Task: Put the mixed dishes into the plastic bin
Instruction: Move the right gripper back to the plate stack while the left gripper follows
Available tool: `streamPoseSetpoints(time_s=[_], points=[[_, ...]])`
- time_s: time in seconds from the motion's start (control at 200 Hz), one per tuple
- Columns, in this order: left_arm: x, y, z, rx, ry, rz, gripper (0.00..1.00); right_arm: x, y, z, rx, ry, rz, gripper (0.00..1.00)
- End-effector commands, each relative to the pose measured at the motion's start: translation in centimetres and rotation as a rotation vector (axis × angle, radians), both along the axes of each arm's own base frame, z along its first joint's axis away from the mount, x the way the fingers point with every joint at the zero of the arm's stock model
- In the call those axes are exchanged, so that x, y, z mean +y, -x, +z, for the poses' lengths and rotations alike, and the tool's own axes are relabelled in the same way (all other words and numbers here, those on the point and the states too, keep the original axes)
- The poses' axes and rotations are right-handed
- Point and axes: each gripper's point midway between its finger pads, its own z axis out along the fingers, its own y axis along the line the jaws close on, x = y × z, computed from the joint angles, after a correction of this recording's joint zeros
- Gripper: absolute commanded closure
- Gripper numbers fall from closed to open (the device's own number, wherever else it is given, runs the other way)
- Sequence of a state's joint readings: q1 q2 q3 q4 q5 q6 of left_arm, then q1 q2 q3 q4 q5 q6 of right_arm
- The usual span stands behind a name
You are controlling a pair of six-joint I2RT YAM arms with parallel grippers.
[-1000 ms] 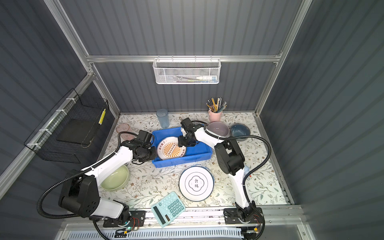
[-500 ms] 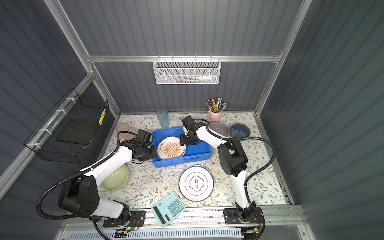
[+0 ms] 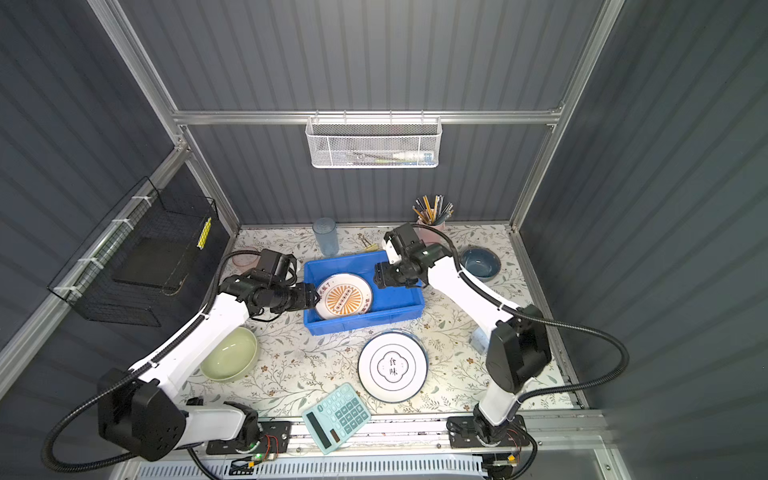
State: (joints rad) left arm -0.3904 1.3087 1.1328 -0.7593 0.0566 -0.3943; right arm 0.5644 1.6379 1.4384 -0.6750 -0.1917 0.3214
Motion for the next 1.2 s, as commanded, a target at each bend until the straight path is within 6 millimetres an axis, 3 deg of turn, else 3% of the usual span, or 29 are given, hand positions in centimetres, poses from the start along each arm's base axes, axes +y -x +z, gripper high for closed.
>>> streamPoseSetpoints(time_s=[0.0,0.115,0.255,0.51,0.675,0.921,1.196], points=[[-0.8,1.9,1.6,-0.006,-0.019,-0.095,0.22,-0.9,2.9,0.9,0.002,-0.053,0.034,0.31],[-3.3,3.7,1.7,-0.019,-0.029,-0.195,0.22,-2.7,5.7,1.1,-0.009,-0.073,0.02,0.29],[-6.7,5.5,0.2,0.004,0.016,-0.279,0.26,-4.5,8.4,0.6,0.004,-0.086,-0.006,0.3],[-11.3,8.5,-1.5,0.023,0.048,-0.378,0.38,-6.8,12.7,-2.6,0.105,-0.095,-0.045,0.4],[-12.5,10.0,-3.4,0.073,0.031,-0.392,0.43,-8.0,15.1,-5.9,0.191,-0.092,-0.096,0.44],[-13.4,11.4,-6.2,0.11,0.025,-0.402,0.49,-9.8,16.8,-10.3,0.275,-0.05,-0.201,0.51],[-13.3,12.0,-9.2,0.157,-0.009,-0.404,0.58,-10.2,17.1,-12.6,0.313,-0.028,-0.231,0.55]])
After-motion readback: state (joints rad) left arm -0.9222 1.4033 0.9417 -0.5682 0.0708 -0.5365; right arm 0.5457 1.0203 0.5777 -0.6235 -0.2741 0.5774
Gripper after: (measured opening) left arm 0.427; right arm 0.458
